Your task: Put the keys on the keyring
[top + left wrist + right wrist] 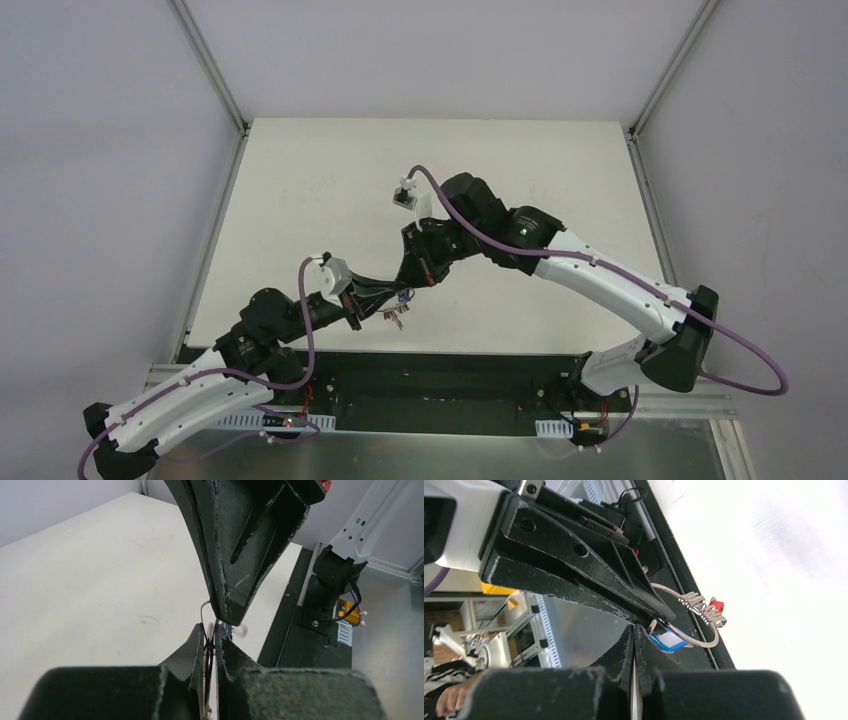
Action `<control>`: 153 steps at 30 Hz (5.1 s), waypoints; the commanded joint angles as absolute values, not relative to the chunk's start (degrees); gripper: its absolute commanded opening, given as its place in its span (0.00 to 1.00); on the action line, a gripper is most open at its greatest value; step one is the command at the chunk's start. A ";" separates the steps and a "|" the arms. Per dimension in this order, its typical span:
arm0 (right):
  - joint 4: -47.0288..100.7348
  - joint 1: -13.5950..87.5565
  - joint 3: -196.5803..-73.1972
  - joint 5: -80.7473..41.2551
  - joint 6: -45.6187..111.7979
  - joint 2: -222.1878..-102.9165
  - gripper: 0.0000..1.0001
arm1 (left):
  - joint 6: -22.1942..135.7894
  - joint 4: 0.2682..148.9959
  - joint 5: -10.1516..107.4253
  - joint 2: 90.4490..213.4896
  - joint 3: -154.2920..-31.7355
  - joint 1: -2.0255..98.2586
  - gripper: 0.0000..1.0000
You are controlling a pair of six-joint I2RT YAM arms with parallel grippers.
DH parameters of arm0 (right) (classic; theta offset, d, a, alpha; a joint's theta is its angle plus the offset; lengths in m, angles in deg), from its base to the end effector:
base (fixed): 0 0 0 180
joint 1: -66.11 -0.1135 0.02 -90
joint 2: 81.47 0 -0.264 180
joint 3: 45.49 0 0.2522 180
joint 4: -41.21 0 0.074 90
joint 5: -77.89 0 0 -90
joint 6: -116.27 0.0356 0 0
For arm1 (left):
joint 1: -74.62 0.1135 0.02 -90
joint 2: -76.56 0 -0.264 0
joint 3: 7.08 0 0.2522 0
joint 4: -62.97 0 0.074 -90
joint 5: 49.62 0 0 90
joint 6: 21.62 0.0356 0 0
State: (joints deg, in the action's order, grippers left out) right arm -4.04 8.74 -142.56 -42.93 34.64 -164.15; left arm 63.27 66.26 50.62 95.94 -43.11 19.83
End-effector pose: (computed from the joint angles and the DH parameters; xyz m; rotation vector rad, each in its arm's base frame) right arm 0.1574 0.2797 0.3844 -1.2560 1.9056 1.2164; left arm 0.0632 -0.1006 0.2986 0.7339 1.2067 -0.9954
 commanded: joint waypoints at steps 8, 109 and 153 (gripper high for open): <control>1.44 8.31 -140.47 -30.59 33.65 -158.42 0.00 | 63.55 61.82 53.06 95.09 -45.01 19.06 0.00; 16.88 0.14 -96.75 5.43 73.12 -141.04 0.00 | 61.61 64.27 34.40 92.28 -43.96 19.04 0.00; -5.73 -23.89 -117.56 20.09 78.86 -179.67 0.44 | 61.39 64.28 34.11 92.19 -43.94 19.07 0.00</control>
